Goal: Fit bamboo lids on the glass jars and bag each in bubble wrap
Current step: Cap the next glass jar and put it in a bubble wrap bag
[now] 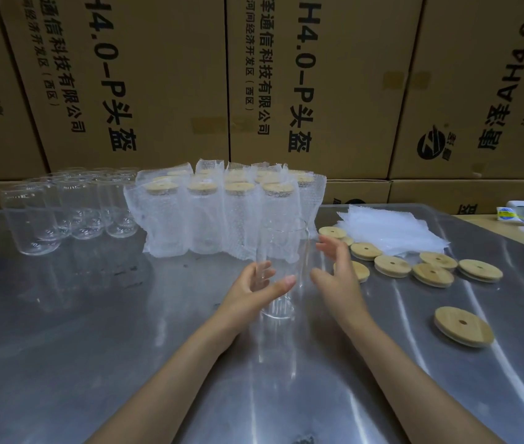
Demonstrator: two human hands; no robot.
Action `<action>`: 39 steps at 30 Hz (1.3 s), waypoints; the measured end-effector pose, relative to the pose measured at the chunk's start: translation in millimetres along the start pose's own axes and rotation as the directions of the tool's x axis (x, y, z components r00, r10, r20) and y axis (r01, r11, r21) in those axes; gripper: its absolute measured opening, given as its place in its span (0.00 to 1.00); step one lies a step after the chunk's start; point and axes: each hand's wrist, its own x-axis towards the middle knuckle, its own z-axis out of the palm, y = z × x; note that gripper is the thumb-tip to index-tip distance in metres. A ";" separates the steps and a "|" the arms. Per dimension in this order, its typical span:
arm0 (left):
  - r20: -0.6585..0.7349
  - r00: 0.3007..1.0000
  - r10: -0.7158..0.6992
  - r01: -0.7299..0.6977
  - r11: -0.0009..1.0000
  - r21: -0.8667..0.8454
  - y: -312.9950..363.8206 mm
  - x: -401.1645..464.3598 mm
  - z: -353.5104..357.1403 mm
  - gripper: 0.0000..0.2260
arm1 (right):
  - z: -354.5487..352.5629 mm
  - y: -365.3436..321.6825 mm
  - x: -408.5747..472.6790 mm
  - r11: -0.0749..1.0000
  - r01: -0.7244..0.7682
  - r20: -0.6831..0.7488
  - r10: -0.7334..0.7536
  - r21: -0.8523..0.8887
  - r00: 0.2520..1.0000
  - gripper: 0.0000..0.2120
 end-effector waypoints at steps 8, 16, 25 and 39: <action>0.014 1.000 0.016 -0.017 0.999 0.038 -1.4 -3.5 1.5 0.34 | -9.7 31.7 12.1 0.544 -0.177 -0.042 0.252 -0.820 0.967 0.26; 0.010 0.999 0.042 -0.043 0.997 0.064 -2.5 -3.6 6.8 0.31 | -8.4 25.8 8.7 0.570 -0.168 -0.094 0.156 -0.804 0.983 0.17; 0.014 0.999 0.047 -0.049 0.994 0.093 -2.0 -5.3 6.7 0.29 | -7.2 29.9 13.1 0.581 -0.158 -0.048 0.200 -0.799 0.979 0.20; 0.005 0.999 0.042 -0.042 0.992 0.121 -5.9 -0.4 6.9 0.34 | -11.6 -48.6 14.8 0.926 0.373 -0.321 -0.370 -0.054 0.872 0.08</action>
